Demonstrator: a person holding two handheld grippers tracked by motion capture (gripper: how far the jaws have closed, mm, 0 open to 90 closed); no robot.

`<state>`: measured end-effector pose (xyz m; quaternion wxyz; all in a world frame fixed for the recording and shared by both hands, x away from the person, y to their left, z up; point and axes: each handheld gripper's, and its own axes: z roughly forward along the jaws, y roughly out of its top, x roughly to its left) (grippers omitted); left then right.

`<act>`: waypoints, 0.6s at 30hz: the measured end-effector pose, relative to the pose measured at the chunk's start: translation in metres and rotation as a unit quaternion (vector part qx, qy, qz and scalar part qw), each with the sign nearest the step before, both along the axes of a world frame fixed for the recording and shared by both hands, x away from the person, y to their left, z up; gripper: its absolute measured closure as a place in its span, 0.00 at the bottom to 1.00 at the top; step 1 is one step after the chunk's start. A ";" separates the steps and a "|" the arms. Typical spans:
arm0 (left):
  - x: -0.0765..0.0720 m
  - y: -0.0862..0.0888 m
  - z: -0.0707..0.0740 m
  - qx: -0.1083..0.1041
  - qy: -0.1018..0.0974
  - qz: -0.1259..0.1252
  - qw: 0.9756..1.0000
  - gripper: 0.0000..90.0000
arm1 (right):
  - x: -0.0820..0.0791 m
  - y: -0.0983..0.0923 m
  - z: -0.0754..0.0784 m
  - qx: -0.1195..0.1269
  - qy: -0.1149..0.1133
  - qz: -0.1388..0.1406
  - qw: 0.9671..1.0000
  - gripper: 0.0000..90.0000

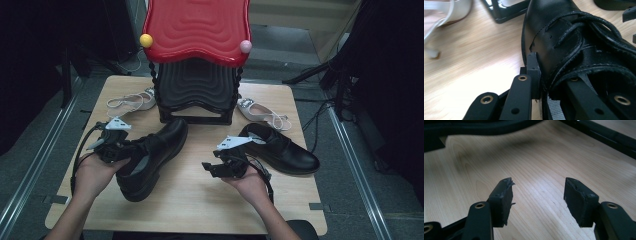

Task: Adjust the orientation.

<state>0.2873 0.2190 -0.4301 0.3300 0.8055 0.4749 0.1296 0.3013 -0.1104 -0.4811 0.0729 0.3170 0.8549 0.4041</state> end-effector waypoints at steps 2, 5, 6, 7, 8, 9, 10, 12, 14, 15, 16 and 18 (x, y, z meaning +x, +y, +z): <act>0.006 -0.010 -0.002 0.004 0.002 -0.009 1.000 0.92 | -0.001 -0.003 0.000 0.002 -0.001 -0.006 1.000 0.47; 0.016 -0.032 -0.009 0.009 0.003 -0.022 1.000 0.92 | -0.004 -0.008 0.001 0.003 -0.006 -0.013 1.000 0.47; 0.018 -0.037 -0.012 0.010 0.003 -0.022 1.000 0.92 | -0.004 -0.009 0.001 0.003 -0.007 -0.014 1.000 0.47; 0.020 -0.042 -0.015 0.013 0.004 -0.025 1.000 0.92 | -0.005 -0.010 0.001 0.002 -0.008 -0.016 1.000 0.47; 0.020 -0.042 -0.015 0.013 0.004 -0.025 1.000 0.92 | -0.005 -0.010 0.001 0.002 -0.008 -0.016 1.000 0.47; 0.024 -0.050 -0.022 0.016 0.003 -0.025 1.000 0.91 | -0.005 -0.011 0.001 0.002 -0.006 -0.021 1.000 0.48; 0.024 -0.050 -0.022 0.016 0.003 -0.025 1.000 0.91 | -0.005 -0.011 0.001 0.002 -0.006 -0.021 1.000 0.48; 0.025 -0.055 -0.029 0.018 0.006 -0.025 1.000 0.90 | -0.005 -0.014 -0.001 0.002 -0.005 -0.025 1.000 0.48; 0.027 -0.060 -0.035 0.015 0.019 -0.029 0.999 0.89 | -0.005 -0.014 -0.002 0.000 -0.003 -0.029 1.000 0.48; 0.026 -0.064 -0.039 0.013 0.022 -0.036 0.999 0.88 | -0.005 -0.014 -0.002 -0.001 -0.003 -0.030 1.000 0.49; 0.026 -0.064 -0.039 0.013 0.022 -0.036 0.999 0.87 | -0.005 -0.014 -0.002 -0.001 -0.003 -0.030 1.000 0.49; 0.023 -0.070 -0.040 0.021 0.020 -0.041 0.999 0.85 | -0.005 -0.014 -0.003 0.000 -0.002 -0.031 1.000 0.49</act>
